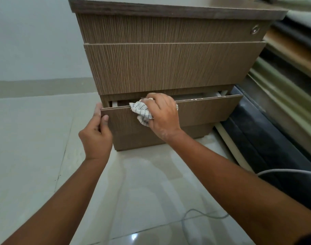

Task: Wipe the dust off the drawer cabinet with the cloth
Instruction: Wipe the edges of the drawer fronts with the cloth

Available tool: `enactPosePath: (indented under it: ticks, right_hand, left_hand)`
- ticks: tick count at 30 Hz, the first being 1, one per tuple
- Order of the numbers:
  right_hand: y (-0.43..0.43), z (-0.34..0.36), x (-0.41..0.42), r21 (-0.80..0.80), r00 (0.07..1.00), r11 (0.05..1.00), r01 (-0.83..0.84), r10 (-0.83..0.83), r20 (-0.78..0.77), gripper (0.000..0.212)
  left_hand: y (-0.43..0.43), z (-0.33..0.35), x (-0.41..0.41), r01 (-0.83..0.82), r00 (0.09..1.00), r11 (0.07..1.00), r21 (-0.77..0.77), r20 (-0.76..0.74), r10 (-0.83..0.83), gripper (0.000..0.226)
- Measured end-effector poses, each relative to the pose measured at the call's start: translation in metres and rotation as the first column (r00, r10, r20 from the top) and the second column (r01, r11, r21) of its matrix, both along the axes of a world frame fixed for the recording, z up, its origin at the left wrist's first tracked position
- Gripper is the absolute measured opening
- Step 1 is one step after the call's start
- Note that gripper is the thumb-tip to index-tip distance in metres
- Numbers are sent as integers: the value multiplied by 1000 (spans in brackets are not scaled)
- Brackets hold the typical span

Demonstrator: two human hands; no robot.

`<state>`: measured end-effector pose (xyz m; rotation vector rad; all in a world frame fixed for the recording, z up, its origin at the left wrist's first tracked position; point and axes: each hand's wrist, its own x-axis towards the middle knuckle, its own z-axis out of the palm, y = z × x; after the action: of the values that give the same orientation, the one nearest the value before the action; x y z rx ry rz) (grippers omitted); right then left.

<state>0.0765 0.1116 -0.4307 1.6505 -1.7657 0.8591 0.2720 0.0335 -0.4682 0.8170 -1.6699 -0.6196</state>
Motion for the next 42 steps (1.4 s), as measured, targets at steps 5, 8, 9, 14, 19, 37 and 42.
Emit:
enactPosePath:
  ticks: [5,8,9,14,19,37,42]
  right_hand:
    - [26,-5,-56,-70,998,996,60,-62,-19,46]
    - [44,-9,-94,-63,995,993,96,-96,-8,42]
    - [49,-10,-106,-60,994,992,112,-112,1,41]
    - [73,-9,-152,-93,987,983,158,-155,40,31]
    - [93,-2,-182,-55,971,975,214,-207,119,30]
    - [80,52,-166,-582,735,628,516,24,677,41]
    - [49,54,-136,-689,907,700,188,146,396,39]
  left_hand:
    - [4,4,-3,-1,999,999,45,-37,2,40]
    - [5,4,-3,-23,999,999,29,-35,24,40]
    - [5,3,-4,-30,999,999,23,-34,31,41]
    - [4,-2,-7,-41,999,999,27,-25,41,41]
    - [5,-3,-5,-24,1000,999,42,-6,24,44]
    - [5,13,-16,-122,991,992,19,65,120,53]
    - [-4,21,-26,-123,989,992,42,93,118,53]
